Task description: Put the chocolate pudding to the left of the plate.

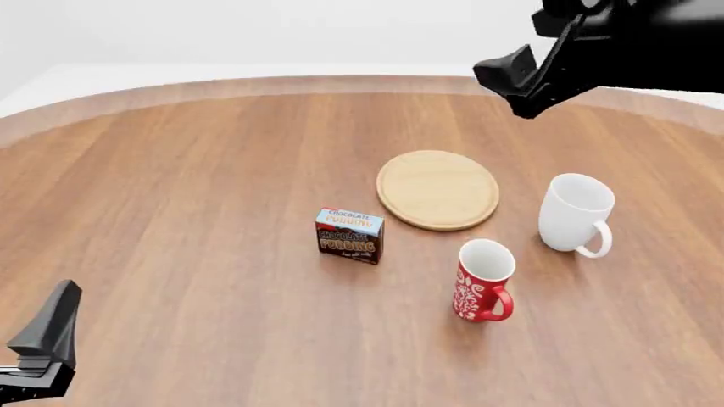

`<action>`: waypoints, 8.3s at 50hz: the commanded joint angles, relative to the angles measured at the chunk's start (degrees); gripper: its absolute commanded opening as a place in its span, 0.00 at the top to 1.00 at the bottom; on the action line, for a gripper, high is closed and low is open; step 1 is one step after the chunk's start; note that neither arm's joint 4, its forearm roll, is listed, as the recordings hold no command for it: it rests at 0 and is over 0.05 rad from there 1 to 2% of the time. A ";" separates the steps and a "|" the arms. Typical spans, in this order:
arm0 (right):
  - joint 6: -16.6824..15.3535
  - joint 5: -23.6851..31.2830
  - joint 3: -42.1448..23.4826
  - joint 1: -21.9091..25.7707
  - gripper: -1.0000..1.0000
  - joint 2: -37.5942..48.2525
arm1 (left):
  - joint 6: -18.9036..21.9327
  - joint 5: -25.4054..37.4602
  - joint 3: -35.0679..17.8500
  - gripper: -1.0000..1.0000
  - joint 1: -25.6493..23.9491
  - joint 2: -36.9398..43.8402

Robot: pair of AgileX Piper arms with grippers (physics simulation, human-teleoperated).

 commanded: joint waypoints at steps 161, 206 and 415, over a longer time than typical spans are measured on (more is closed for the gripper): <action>6.63 -4.36 -7.52 12.04 0.00 41.37 | 0.00 0.00 0.00 0.00 0.00 0.00; 6.66 -4.82 -6.95 9.68 0.00 44.05 | 0.00 0.00 0.00 0.00 0.00 0.00; 2.57 28.52 -73.05 4.65 1.00 78.78 | 0.00 0.00 0.00 0.00 0.00 0.00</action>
